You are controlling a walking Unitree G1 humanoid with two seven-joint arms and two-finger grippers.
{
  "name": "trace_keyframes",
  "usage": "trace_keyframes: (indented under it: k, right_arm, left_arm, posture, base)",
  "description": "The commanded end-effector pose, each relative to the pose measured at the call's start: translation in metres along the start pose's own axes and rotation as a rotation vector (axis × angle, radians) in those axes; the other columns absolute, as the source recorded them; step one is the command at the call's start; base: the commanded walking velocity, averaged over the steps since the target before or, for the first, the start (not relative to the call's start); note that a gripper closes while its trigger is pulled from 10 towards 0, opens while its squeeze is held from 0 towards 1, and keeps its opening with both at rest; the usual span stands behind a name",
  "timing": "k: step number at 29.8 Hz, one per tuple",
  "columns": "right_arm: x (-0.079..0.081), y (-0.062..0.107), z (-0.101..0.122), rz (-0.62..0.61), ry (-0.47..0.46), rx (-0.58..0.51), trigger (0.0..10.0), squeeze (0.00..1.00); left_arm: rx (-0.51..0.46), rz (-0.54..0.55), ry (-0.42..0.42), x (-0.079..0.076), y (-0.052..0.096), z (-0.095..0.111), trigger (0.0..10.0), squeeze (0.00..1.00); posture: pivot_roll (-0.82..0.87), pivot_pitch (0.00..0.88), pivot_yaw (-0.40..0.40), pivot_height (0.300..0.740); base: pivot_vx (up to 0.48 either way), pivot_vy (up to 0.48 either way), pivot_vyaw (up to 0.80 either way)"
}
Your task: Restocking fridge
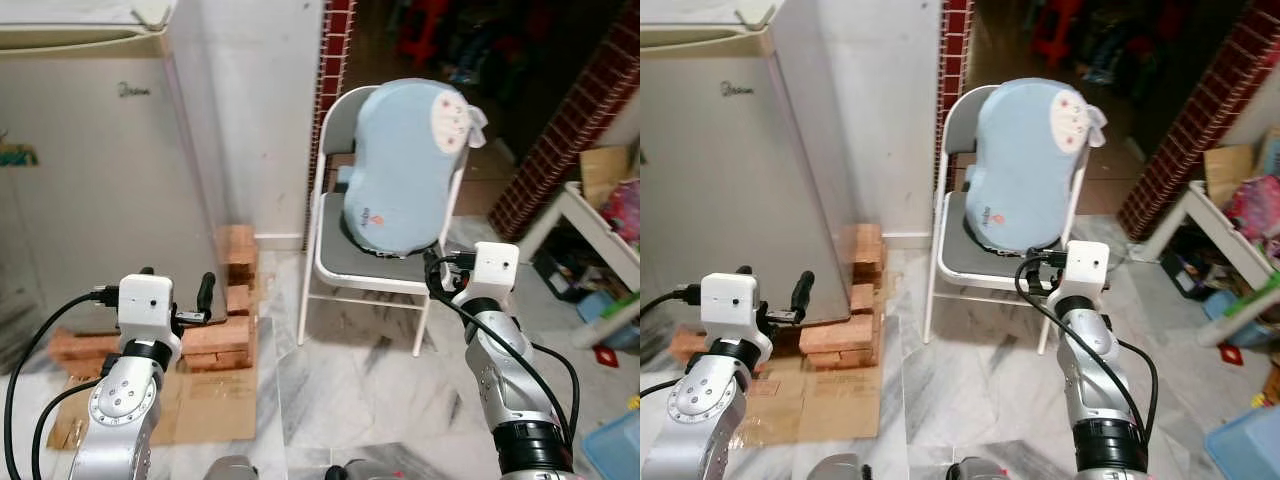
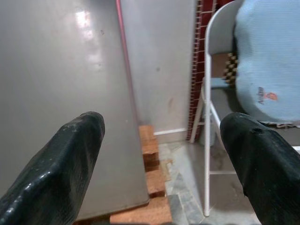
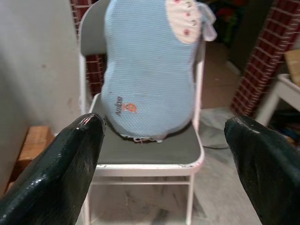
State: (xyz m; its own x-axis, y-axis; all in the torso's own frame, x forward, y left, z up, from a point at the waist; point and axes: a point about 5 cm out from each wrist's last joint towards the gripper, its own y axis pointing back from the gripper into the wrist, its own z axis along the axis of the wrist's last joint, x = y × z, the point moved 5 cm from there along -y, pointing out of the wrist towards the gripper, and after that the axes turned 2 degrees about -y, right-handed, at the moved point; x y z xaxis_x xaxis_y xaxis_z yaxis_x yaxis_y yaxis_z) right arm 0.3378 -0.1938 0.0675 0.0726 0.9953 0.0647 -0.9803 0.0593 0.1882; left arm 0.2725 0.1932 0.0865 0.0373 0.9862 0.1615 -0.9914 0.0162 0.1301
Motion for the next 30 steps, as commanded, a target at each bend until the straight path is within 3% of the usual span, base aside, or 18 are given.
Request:
trace_keyframes:
  k: [1,8,21,30]
  right_arm:
    - [0.003,-0.001,0.005,0.005,-0.003,-0.008,10.0,0.00]
    - [0.006,-0.004,0.008,0.008,-0.008,-0.010,10.0,0.00]
    - [0.032,-0.022,0.025,0.077,-0.017,-0.043,10.0,0.00]
    - [0.041,-0.029,0.031,0.099,-0.018,-0.055,10.0,0.00]
  left_arm:
    - [0.006,0.004,-0.006,0.004,0.001,0.000,10.0,0.00]
    - [-0.021,-0.019,-0.056,0.000,-0.004,0.008,10.0,0.00]
    - [-0.062,-0.016,-0.056,-0.009,-0.012,0.018,10.0,0.00]
    - [-0.074,0.019,-0.097,-0.006,-0.021,0.024,10.0,0.00]
  posture:
    - [0.07,0.043,-0.060,0.740]
    - [0.08,0.045,-0.079,0.740]
    - [0.09,0.056,-0.098,0.740]
    - [0.12,0.065,-0.093,0.740]
  base:
    - [0.000,0.480,-0.80]
    - [0.000,0.480,-0.71]
    - [0.000,0.480,-0.03]
    - [0.000,0.000,0.00]
